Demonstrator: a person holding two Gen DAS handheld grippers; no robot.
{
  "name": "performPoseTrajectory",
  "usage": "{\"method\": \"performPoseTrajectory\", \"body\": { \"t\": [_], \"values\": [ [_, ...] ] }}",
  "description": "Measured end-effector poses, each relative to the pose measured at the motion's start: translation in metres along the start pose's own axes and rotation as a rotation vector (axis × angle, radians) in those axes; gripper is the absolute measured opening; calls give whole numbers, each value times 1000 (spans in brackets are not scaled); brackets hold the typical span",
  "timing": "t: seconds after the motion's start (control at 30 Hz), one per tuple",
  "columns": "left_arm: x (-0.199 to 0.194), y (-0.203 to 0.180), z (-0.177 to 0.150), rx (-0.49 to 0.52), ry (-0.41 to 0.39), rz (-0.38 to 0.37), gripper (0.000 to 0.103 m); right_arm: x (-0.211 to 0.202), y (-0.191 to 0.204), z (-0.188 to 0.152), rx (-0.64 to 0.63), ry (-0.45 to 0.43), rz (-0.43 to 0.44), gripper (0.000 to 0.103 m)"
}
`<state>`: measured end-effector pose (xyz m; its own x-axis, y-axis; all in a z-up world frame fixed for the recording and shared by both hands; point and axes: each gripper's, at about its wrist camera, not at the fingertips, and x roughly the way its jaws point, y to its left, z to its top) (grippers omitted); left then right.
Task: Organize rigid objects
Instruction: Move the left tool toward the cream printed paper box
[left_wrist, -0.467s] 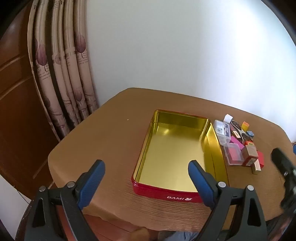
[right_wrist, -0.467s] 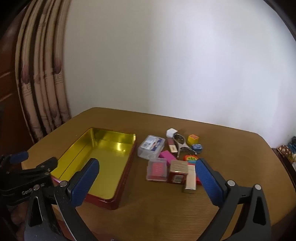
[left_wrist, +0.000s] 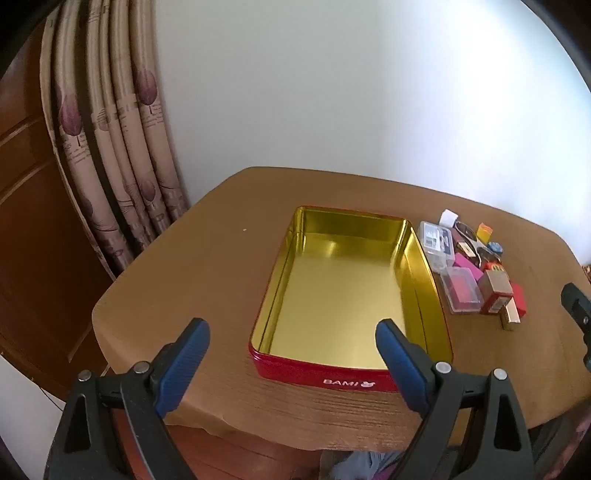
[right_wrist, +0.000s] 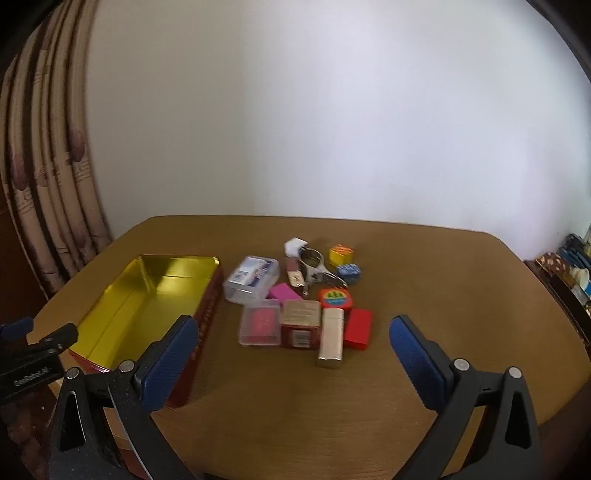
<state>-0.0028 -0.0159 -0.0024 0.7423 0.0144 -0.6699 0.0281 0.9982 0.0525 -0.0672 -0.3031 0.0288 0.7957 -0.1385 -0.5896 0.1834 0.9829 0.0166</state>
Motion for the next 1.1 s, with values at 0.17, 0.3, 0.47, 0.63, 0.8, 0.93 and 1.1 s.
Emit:
{"method": "performPoseTrajectory", "body": {
  "t": [0.17, 0.3, 0.47, 0.63, 0.8, 0.93, 1.1],
  "values": [
    [-3, -10, -1, 47, 20, -28, 94, 6, -32, -3, 28, 9, -79, 103],
    [-6, -20, -2, 79, 48, -73, 94, 10, -75, -9, 104, 41, -155, 103],
    [-11, -37, 4, 94, 77, -143, 94, 23, -110, -26, 162, 82, -183, 103],
    [-10, -58, 19, 102, 110, -230, 94, 24, -116, -33, 122, 90, -173, 103],
    [-12, -99, 44, 159, 92, -306, 94, 22, -125, -37, 121, 98, -177, 103],
    [2, -132, 55, 199, 95, -324, 94, 26, -136, -40, 146, 114, -175, 103],
    [25, -162, 54, 220, 133, -331, 94, 30, -142, -43, 153, 127, -169, 103]
  ]
}}
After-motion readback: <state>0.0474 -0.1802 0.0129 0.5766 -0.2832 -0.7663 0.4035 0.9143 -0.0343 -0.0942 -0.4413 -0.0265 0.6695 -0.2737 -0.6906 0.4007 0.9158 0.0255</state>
